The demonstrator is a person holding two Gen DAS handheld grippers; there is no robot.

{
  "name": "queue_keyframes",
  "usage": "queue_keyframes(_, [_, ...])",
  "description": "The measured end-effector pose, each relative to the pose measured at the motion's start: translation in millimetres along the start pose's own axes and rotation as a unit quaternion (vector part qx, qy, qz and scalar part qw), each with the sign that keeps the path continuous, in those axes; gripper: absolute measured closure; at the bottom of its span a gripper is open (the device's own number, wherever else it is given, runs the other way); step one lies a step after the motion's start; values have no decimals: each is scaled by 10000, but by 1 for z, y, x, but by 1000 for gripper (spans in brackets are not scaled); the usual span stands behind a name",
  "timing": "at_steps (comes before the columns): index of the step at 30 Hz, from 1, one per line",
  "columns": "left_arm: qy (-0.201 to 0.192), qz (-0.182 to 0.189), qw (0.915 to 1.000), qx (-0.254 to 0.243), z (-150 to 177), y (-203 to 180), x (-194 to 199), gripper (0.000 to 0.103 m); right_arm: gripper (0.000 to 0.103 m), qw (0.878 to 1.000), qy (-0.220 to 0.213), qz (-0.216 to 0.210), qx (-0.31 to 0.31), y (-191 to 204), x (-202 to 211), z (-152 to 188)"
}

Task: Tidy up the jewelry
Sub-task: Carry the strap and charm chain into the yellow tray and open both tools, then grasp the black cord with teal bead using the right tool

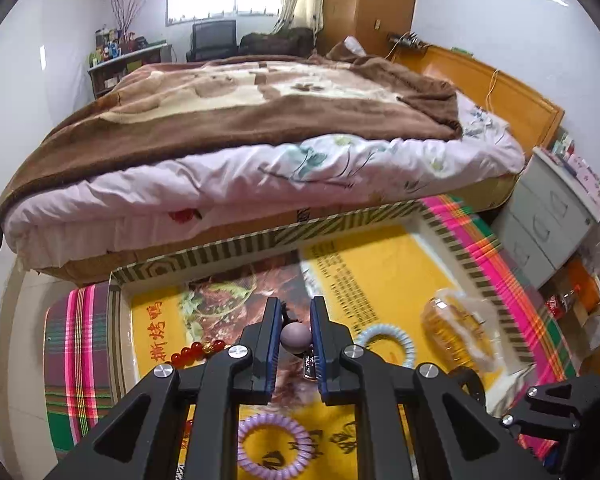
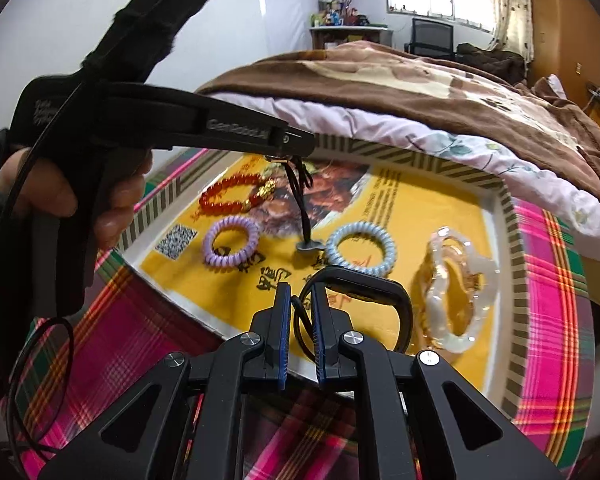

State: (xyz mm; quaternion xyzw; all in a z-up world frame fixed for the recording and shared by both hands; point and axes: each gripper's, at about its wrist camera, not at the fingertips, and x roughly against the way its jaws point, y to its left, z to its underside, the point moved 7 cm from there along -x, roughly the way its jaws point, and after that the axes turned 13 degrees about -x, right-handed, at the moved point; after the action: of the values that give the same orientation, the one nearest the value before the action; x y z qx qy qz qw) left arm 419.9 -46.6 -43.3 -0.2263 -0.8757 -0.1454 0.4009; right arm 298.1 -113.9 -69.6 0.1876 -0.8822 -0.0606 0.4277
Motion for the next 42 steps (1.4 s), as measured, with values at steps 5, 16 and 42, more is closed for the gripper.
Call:
queue_keyframes(5, [217, -41, 9998, 27, 9, 8, -14, 88, 93, 9998, 204, -70, 14, 4, -13, 5])
queue_keyframes(16, [343, 45, 9993, 137, 12, 11, -23, 71, 92, 9991, 366, -69, -180, 2, -23, 4])
queue_keyframes(42, [3, -58, 9998, 178, 32, -21, 75, 55, 88, 9985, -164, -157, -489, 6, 56, 19])
